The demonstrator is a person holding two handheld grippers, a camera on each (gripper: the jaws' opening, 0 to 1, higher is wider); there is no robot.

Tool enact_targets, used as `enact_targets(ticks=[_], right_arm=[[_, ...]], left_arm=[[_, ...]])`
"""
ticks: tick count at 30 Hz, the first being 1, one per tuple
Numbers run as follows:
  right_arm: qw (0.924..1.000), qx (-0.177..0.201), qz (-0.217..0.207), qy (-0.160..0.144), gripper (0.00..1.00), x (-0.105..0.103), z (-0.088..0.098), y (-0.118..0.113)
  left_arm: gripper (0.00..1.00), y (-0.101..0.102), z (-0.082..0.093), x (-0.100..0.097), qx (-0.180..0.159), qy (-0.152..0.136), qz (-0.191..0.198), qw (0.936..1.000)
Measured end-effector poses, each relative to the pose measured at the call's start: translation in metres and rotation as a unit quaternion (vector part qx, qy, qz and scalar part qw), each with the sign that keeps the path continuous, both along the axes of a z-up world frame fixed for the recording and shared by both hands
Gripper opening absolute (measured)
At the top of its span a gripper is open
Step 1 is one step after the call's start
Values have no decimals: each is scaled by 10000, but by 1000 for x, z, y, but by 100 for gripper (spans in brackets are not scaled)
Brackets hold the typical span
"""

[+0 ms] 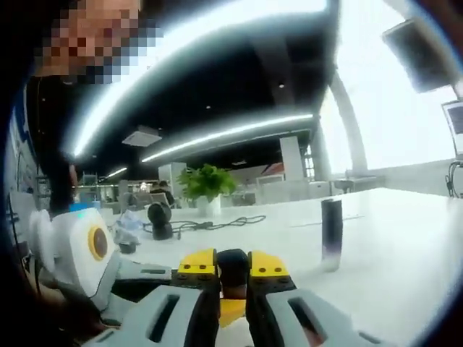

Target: Pick up cosmetic bottle twist off cap place on table pick up cap screw tight cap place on table

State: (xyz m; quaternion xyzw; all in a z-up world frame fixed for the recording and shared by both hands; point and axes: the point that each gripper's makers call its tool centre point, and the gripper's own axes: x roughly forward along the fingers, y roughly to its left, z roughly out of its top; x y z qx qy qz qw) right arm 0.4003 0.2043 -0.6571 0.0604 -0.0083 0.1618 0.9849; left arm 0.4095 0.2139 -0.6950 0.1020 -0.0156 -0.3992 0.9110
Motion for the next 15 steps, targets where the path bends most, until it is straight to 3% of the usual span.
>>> enact_targets(ticks=[3,11,15], right_arm=[[10000,-37,13,-10,7,1,0,-1],[10000,-28,37,31,7,3,-2,-1],[10000,-69,53,12,8,2,-3,1]], left_arm=[[5,-1,-1,0,-121,125,-93,9998],[5,-2,-2,1,-5,-14,-19,10000],[6,-1,-4,2,-56,73,-48,9999]])
